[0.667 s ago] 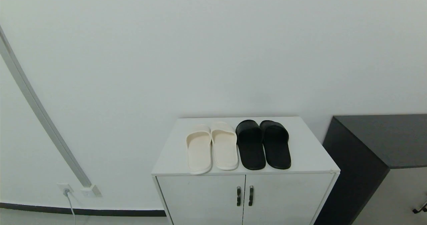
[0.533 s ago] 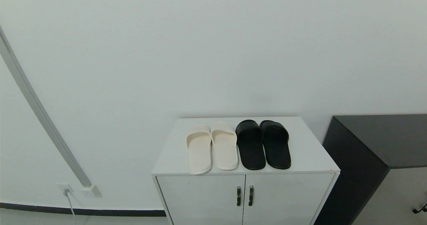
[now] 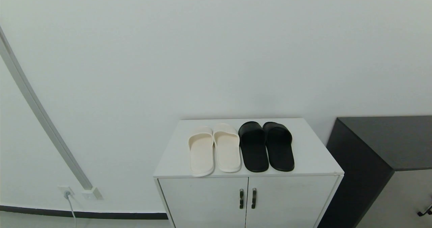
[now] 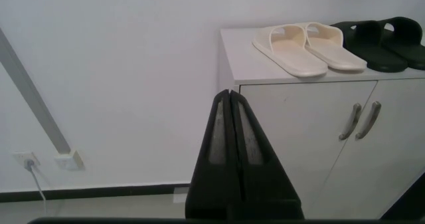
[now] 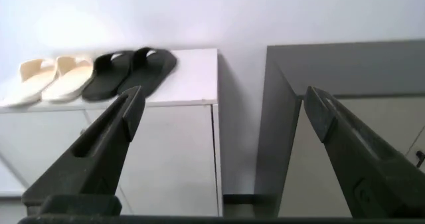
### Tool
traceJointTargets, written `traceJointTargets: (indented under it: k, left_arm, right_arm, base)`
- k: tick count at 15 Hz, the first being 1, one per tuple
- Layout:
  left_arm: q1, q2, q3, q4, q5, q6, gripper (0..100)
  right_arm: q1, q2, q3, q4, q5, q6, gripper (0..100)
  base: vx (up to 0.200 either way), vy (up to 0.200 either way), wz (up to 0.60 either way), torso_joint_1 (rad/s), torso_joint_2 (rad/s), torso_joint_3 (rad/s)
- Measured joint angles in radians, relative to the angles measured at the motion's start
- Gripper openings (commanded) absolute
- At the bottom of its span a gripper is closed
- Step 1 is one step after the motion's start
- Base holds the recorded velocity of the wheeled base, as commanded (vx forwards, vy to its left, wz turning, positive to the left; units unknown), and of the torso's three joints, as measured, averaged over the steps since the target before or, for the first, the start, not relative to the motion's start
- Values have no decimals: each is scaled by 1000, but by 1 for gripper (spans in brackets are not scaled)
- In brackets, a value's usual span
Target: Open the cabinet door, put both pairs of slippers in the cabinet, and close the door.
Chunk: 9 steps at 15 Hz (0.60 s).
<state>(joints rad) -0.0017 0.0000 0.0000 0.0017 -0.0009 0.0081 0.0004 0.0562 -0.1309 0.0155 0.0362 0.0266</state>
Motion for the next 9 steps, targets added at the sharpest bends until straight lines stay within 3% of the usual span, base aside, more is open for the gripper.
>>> traceJointTargets:
  k: [3,6,9]
  left_arm:
    - [0,0,0,0,-1,2,0]
    - [0,0,0,0,0,1,0]
    - [0,0,0,0,0,0,0]
  right_arm:
    - [3,175,-59,40,85,-94,100]
    - [34,435,-100,-55,136,-110,100]
    - [242,673,-211,-118,60,-19,100]
  base:
    - [0,0,0,0,0,0]
    - [0,0,0,0,0,0]
    - [0,0,0,0,0,0]
